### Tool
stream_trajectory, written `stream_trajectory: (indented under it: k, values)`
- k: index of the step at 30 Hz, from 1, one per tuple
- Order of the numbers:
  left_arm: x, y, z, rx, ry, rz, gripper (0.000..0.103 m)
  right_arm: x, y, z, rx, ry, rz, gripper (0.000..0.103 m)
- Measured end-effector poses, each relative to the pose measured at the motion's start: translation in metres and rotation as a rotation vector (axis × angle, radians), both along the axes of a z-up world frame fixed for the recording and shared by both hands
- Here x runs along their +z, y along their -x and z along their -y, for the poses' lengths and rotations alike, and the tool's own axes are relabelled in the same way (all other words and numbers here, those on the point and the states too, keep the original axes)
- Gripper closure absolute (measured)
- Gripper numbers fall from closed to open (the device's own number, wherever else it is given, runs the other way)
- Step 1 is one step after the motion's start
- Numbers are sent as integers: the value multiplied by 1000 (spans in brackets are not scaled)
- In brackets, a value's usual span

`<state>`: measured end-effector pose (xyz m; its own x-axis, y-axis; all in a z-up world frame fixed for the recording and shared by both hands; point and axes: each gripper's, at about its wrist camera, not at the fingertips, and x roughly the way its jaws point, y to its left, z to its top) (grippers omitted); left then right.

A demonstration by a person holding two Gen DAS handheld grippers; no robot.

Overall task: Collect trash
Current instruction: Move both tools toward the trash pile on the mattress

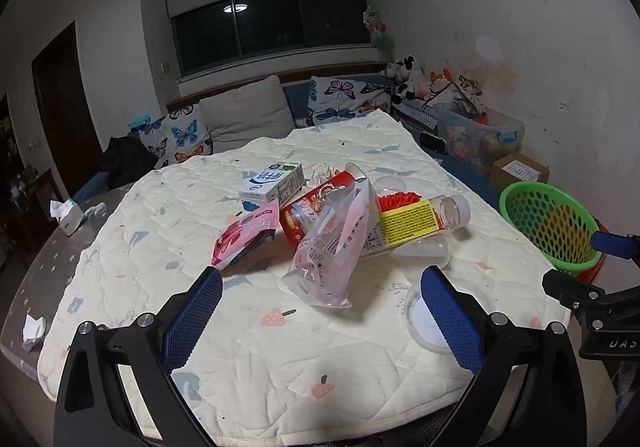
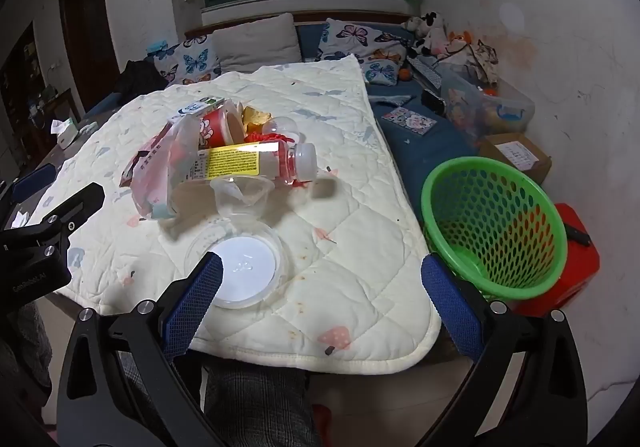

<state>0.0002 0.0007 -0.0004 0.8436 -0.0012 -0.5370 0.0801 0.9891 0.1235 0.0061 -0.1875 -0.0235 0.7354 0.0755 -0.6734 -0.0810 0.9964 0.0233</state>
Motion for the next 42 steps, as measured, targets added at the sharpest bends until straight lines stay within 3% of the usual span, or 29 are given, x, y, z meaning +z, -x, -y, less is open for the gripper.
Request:
stream_trajectory:
  k: [42]
  values:
    - [1,-8,-6,11,18,0,7,-5,-5,-9,16,2,-7,5]
